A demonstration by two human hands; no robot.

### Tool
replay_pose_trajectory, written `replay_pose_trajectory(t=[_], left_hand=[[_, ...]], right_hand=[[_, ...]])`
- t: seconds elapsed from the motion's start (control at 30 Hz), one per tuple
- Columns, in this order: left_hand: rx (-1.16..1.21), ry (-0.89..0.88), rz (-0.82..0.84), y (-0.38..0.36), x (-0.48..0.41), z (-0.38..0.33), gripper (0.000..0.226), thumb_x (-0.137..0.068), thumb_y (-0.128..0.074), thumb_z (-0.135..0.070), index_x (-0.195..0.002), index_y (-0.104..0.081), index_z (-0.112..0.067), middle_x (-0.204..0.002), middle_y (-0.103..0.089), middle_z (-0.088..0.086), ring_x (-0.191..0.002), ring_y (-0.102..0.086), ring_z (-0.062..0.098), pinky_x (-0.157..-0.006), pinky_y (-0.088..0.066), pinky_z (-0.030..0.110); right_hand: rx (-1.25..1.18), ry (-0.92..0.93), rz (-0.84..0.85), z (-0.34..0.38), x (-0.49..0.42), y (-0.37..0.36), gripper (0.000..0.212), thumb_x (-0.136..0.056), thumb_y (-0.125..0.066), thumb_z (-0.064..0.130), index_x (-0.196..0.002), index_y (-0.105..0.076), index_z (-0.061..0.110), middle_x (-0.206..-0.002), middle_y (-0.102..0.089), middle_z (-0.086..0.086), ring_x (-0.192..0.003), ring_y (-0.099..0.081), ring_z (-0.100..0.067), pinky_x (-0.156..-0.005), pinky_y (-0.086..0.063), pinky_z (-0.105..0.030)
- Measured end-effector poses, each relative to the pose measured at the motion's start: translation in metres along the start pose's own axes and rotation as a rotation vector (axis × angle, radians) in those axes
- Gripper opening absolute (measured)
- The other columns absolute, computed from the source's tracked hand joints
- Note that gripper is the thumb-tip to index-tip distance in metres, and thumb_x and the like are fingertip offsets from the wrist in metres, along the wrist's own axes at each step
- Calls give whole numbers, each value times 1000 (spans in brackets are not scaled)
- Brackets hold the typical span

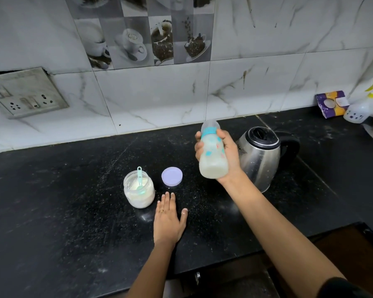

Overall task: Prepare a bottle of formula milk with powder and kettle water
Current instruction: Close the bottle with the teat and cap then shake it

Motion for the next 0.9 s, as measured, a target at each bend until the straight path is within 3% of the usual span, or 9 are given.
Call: replay_pose_trajectory(t=[0.13, 0.27, 0.43, 0.5, 0.6, 0.67, 0.73, 0.8, 0.9], left_hand=[[-2, 6, -5, 1, 0, 0, 88, -79, -1, -62, -151, -13, -12, -159, -11, 6, -147, -3, 17, -115, 11, 25], [3, 4, -3, 2, 0, -1, 88, -80, -2, -61, -152, -13, -12, -159, -11, 7, -147, -3, 16, -116, 9, 26], [-3, 7, 0, 2, 0, -1, 76, -90, -14, -57, -152, -12, -12, -160, -10, 6, -147, -2, 16, -116, 9, 26], [-3, 4, -1, 2, 0, -1, 71, -95, -23, -53, -152, -11, -12, -160, -9, 6, -147, -2, 16, -117, 8, 27], [-5, -3, -4, 2, 0, -1, 73, -93, -21, -54, -152, -11, -12, -159, -10, 7, -147, -2, 16, -116, 8, 26], [-6, -5, -2, 0, 0, 0, 73, -93, -21, -55, -152, -12, -12, -159, -11, 7, -147, -2, 17, -117, 7, 27], [0, -3, -7, 0, -1, 0, 79, -88, -13, -59, -151, -14, -11, -159, -12, 7, -147, -4, 17, -117, 6, 28], [2, -4, -9, 0, -1, 0, 86, -83, -5, -61, -151, -14, -11, -159, -13, 8, -147, -5, 17, -117, 6, 28], [-5, -1, -2, -1, 1, 0, 88, -81, -2, -62, -152, -13, -12, -159, -11, 7, -147, -3, 17, -117, 8, 26]], right_hand=[[126, -40, 63, -13, 5, -8, 58, -55, -81, 19, -103, -52, 4, -88, -60, -11, -56, -55, -21, -48, -50, -28], [-66, 9, -87, -2, -5, 13, 70, -38, -88, 16, -97, -52, 3, -77, -59, -8, -56, -59, -19, -50, -53, -26], [199, -58, 40, -10, 8, 2, 68, -57, -79, 20, -116, -48, 9, -90, -59, -12, -56, -56, -23, -49, -50, -29], [145, -10, -50, 0, 4, 8, 60, -57, -78, 21, -108, -50, 5, -88, -59, -10, -56, -57, -21, -49, -51, -28], [23, 68, -232, 12, -1, 26, 43, -59, -74, 22, -92, -57, 1, -84, -58, -8, -55, -57, -18, -50, -51, -25], [92, 8, -155, 4, 2, 22, 56, -50, -81, 20, -98, -57, 2, -84, -60, -9, -55, -56, -20, -49, -50, -25], [212, -27, -73, -5, 7, 14, 66, -56, -78, 19, -114, -49, 8, -87, -62, -10, -56, -56, -22, -50, -50, -27], [201, 2, -103, -3, 5, 12, 58, -62, -74, 21, -113, -48, 8, -86, -62, -9, -56, -57, -21, -50, -51, -27], [46, 74, -309, 5, 2, 28, 28, -78, -59, 26, -94, -55, 3, -82, -59, -6, -56, -58, -17, -53, -52, -24]])
Point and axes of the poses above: each hand's wrist, its own x-axis away from the middle knuckle, its own y-axis out of the back of the hand, z = x × y, the point moved 9 cm from there along -x, towards the middle knuckle
